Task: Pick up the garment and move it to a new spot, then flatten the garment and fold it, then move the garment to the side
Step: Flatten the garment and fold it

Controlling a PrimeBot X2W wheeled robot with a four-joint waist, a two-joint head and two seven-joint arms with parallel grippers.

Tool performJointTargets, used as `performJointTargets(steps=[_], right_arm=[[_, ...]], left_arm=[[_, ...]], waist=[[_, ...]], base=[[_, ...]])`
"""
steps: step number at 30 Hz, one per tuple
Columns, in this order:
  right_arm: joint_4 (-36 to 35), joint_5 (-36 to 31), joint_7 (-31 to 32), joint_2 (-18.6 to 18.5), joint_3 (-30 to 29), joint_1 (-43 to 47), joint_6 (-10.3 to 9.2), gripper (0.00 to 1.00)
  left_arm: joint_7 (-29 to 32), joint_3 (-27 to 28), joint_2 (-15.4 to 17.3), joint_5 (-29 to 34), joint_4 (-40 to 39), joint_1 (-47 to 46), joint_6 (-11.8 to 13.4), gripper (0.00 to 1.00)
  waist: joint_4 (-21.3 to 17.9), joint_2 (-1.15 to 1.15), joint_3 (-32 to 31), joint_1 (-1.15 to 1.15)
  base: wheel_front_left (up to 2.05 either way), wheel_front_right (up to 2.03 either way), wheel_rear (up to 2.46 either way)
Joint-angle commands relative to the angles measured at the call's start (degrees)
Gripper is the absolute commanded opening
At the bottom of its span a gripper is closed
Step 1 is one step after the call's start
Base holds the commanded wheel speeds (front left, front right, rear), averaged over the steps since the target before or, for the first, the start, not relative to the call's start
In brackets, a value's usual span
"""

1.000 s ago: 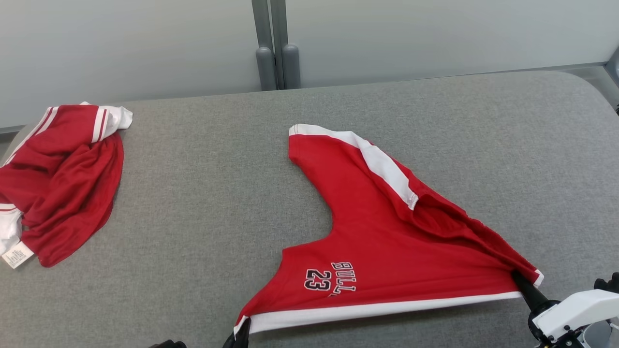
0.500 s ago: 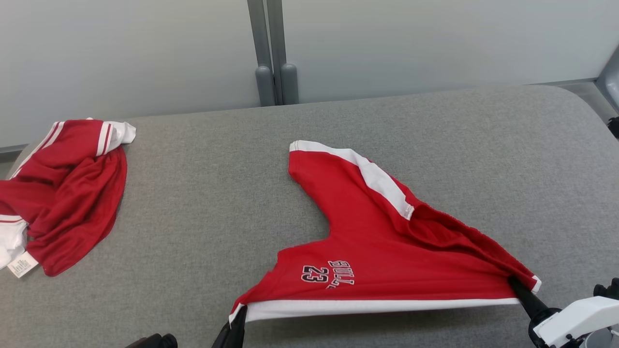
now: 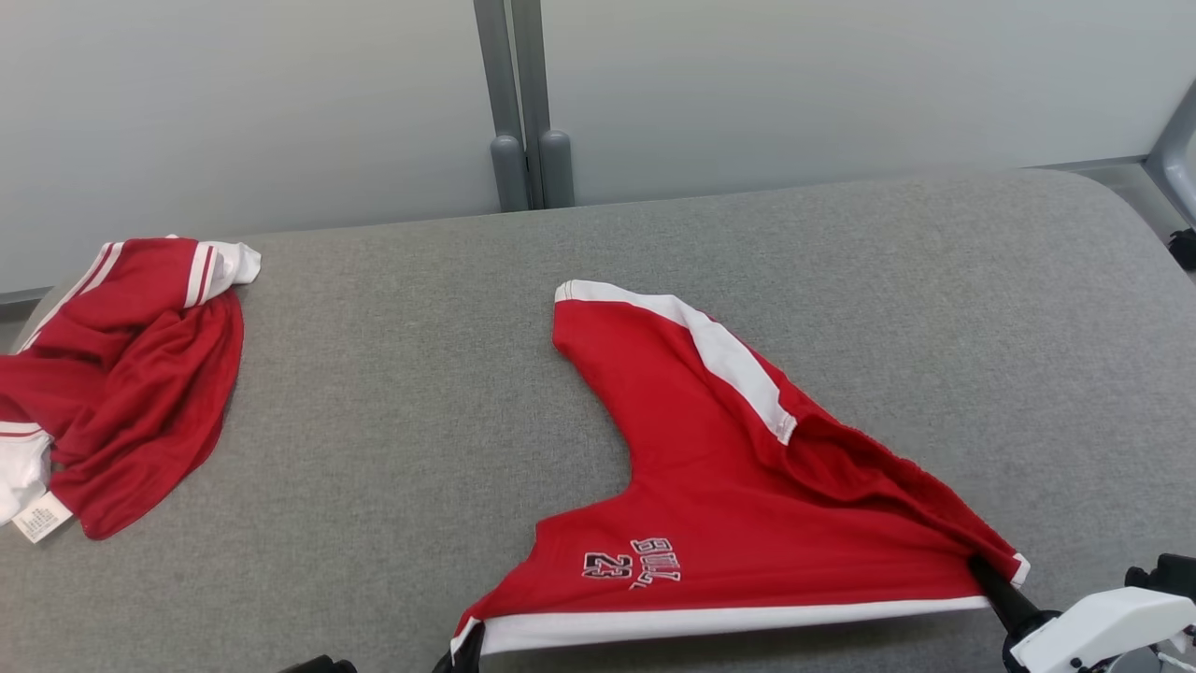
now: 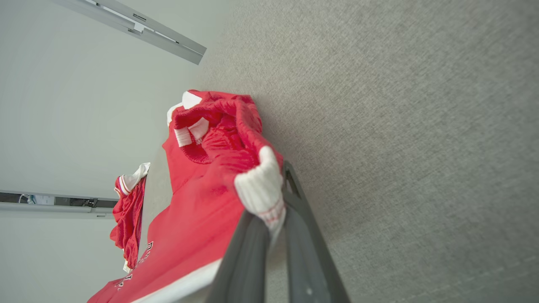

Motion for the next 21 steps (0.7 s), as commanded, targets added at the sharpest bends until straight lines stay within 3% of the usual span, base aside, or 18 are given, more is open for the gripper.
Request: performJointTargets(steps=[1,8,9,10,11,12,15,21], right_arm=[[1.07,-1.0,-1.12,-0.96,-0.55,-0.84,-0.22,0.0],[7.78,-8.85,-5.44,-0.93,2.03,-3.68,-0.21,0.0],[8.08,-10.19,-6.33,-0.93,2.43,-3.86,-0.21,0.07],[8.11,-11.58,-7.18,-0.92,2.93,-3.93,-0.2,0.31],[7.64,-13.92,-8.31,-0.91,3.63,-3.83,-0.2,0.69],[6.91,-16.56,-9.27,-0.92,4.37,-3.49,-0.18,1.0],[4.99,-20.69,-11.5,-1.04,5.43,-2.31,-0.14,1.0],[-0.63,-31.72,-14.59,-5.01,6.09,2.19,-0.14,1.0]], left_arm=[[0.0,0.42,1.48,1.42,1.43,-1.65,0.62,0.0],[1.21,-1.46,-0.22,1.74,9.5,-4.14,0.02,0.0],[1.08,-1.79,-0.12,2.42,10.43,-4.44,-0.05,0.23],[1.21,-2.16,-0.22,2.47,11.24,-4.52,-0.21,0.61],[1.52,-2.54,-0.58,2.18,12.07,-4.57,-0.49,1.0],[1.5,-2.8,-0.71,2.2,12.63,-4.84,-0.91,1.0],[0.55,-3.26,-0.92,3.17,13.69,-5.55,-1.2,1.0],[-4.92,-3.01,-0.12,6.64,14.81,-5.23,-0.94,1.0]], waist=[[-0.23,0.0,0.22,0.0],[-0.62,0.0,1.19,0.0],[-0.62,0.0,1.28,0.0],[-0.6,0.0,1.35,0.0],[-0.53,0.0,1.41,0.0],[-0.45,0.0,1.48,0.0],[-0.19,0.0,1.42,0.0],[0.05,0.0,0.68,0.0]], base=[[0.0,0.0,0.0],[0.0,0.0,0.0],[0.0,0.0,0.0],[0.0,0.0,0.0],[0.0,0.0,0.0],[0.0,0.0,0.0],[0.0,0.0,0.0],[0.0,0.0,0.0]])
